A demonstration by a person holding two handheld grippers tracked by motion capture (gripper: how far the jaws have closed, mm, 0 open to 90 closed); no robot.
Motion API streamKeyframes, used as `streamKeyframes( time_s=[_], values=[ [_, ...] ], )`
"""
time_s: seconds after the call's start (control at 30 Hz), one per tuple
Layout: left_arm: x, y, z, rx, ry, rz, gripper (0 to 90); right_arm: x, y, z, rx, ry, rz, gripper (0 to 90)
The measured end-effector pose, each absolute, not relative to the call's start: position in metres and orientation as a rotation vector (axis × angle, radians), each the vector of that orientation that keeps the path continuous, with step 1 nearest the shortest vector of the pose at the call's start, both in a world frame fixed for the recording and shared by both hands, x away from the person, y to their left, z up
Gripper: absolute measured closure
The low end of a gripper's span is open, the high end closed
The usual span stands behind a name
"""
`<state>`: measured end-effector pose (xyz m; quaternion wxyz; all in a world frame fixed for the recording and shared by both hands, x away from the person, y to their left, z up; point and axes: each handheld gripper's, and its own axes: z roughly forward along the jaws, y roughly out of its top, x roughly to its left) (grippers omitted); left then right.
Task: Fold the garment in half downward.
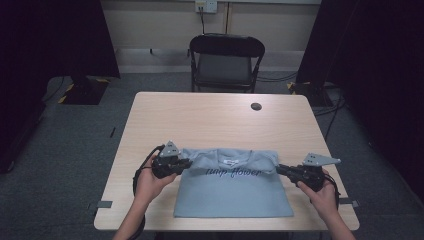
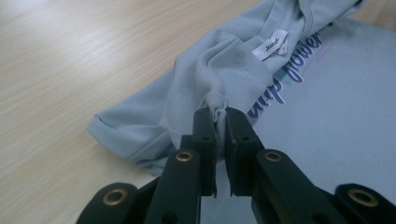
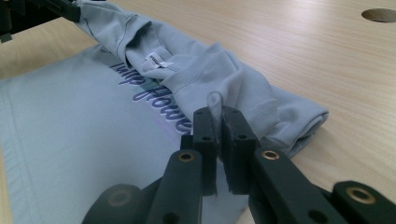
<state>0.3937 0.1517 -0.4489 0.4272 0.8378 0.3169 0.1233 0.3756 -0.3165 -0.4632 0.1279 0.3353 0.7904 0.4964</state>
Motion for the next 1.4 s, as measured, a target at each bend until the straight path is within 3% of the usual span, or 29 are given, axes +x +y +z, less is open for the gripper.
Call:
streamKeyframes(
  time_s=[0.83, 1.4],
  values=[
    [0.341, 0.16, -0.466, 2.12, 0.729, 0.218, 83.6, 0.326, -0.325, -0.48, 0.956, 2.354, 1.436, 84.6],
    [0.318, 0.169, -0.447, 2.043, 0.691, 0.214, 83.0, 0.3, -0.332, -0.458, 0.878, 2.386, 1.48, 84.3]
  ],
)
